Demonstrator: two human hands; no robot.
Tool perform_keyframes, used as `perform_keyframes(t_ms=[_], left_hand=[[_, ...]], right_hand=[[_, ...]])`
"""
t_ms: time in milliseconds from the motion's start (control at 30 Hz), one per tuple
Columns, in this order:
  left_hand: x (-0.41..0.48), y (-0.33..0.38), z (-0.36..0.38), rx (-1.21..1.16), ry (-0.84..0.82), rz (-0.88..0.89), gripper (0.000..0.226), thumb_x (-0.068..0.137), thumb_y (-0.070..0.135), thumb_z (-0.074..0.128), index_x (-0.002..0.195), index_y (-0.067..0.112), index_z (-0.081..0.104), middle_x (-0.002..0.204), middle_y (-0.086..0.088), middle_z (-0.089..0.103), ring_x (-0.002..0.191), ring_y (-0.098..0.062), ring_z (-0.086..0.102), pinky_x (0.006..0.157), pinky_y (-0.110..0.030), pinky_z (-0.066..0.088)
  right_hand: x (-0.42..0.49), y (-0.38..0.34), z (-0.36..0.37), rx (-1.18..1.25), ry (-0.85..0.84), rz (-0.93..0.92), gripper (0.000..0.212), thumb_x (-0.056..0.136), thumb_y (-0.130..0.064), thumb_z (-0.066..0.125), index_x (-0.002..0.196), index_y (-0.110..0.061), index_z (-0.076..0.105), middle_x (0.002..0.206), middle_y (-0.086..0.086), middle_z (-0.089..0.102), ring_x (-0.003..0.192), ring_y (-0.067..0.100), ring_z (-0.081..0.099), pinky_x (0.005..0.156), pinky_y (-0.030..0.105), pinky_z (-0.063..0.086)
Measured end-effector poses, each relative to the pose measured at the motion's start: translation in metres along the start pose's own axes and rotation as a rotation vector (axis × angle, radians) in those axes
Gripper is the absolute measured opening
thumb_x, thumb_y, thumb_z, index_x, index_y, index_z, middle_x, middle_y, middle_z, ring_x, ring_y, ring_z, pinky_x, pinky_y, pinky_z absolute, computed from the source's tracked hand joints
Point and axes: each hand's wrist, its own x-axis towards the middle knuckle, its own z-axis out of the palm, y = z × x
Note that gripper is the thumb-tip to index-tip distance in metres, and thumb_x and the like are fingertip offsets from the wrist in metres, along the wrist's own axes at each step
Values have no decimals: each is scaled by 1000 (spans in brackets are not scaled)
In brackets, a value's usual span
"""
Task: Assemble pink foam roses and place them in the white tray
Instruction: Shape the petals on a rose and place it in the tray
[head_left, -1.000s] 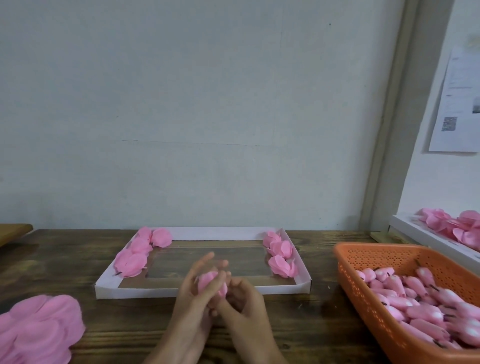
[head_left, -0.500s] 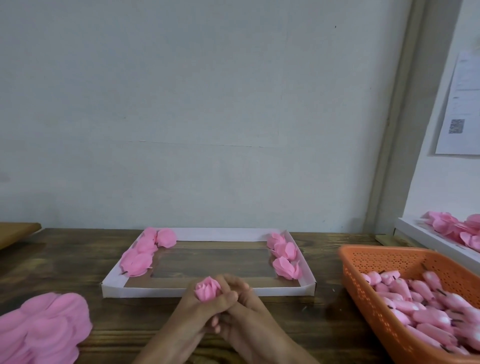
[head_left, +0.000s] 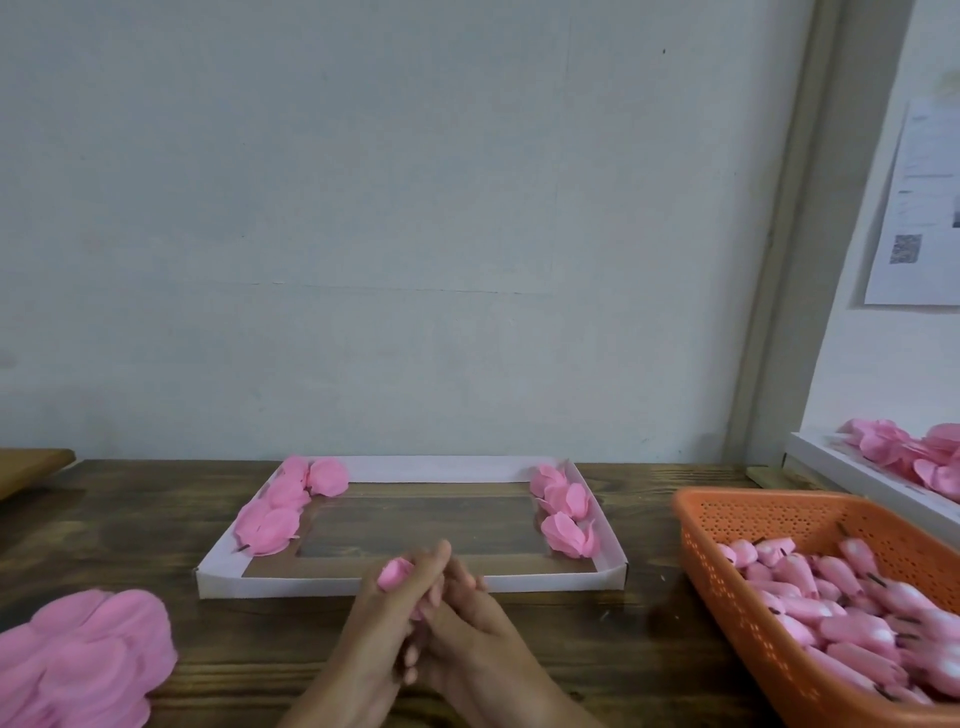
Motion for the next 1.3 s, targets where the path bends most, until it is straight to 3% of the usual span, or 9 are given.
perform_keyframes(t_ms=[167, 300, 400, 600, 700, 900, 1033, 1167, 1300], left_hand=[[3, 0, 1, -83, 23, 9, 56, 78, 45, 83, 54, 9, 47, 73, -20, 64, 78, -30, 76, 31, -21, 39], [3, 1, -1, -32, 61, -34, 58, 76, 54, 76, 72, -2, 61, 103, -22, 77, 70, -22, 76, 34, -17, 36], [0, 6, 1, 20, -10, -38, 48, 76, 59, 68, 74, 12, 77, 112, -14, 78, 51, -15, 64, 31, -16, 31], [0, 4, 0, -11, -38, -34, 43, 78, 47, 73, 57, 13, 55, 100, -24, 75, 43, -21, 56, 30, -15, 31], [1, 4, 3, -34, -25, -28, 48, 82, 38, 83, 59, 10, 52, 88, -29, 68, 55, -23, 68, 30, -17, 33], [3, 1, 4, -82, 28, -15, 43, 83, 41, 70, 60, 9, 53, 100, -28, 75, 90, -33, 78, 31, -19, 37], [7, -2, 2, -156, 29, 9, 40, 82, 32, 70, 56, 9, 52, 91, -24, 72, 100, -42, 76, 36, -21, 44], [12, -7, -2, -131, -2, -7, 48, 80, 39, 86, 55, 14, 55, 91, -18, 74, 102, -39, 76, 36, -18, 40], [13, -7, -6, -57, -10, -14, 49, 67, 55, 82, 53, 18, 54, 91, -19, 75, 91, -36, 72, 46, -21, 40]], right_hand=[[-2, 4, 0, -108, 78, 124, 35, 85, -40, 69, 104, -12, 62, 65, 8, 64, 56, 21, 58, 53, 30, 49], [-6, 11, 4, -251, 135, -55, 15, 105, -16, 60, 120, -15, 56, 79, -2, 74, 61, 17, 63, 59, 31, 54], [-9, 10, 2, -318, 145, -161, 19, 104, -5, 59, 122, -5, 52, 87, 0, 76, 65, 17, 66, 63, 31, 56], [-7, 1, 3, -305, 149, -34, 24, 101, -39, 63, 102, -15, 66, 71, 0, 61, 61, 17, 61, 56, 29, 50], [-7, 4, 8, -374, 227, 25, 25, 99, -51, 63, 97, -27, 68, 70, -2, 63, 59, 17, 61, 53, 30, 49], [-12, 17, 7, -451, 223, -126, 21, 105, -37, 59, 125, -42, 54, 101, -9, 77, 69, 16, 68, 63, 34, 58], [-11, 15, 5, -494, 225, -177, 32, 105, -20, 60, 133, -31, 49, 103, 1, 77, 64, 19, 66, 61, 36, 56], [-9, 10, 6, -500, 207, -114, 14, 109, -26, 52, 123, -22, 54, 84, 7, 67, 66, 19, 64, 65, 41, 53], [-8, 11, 13, -524, 197, 34, 42, 113, -41, 30, 116, -4, 48, 92, 16, 52, 56, 3, 54, 57, 22, 47]])
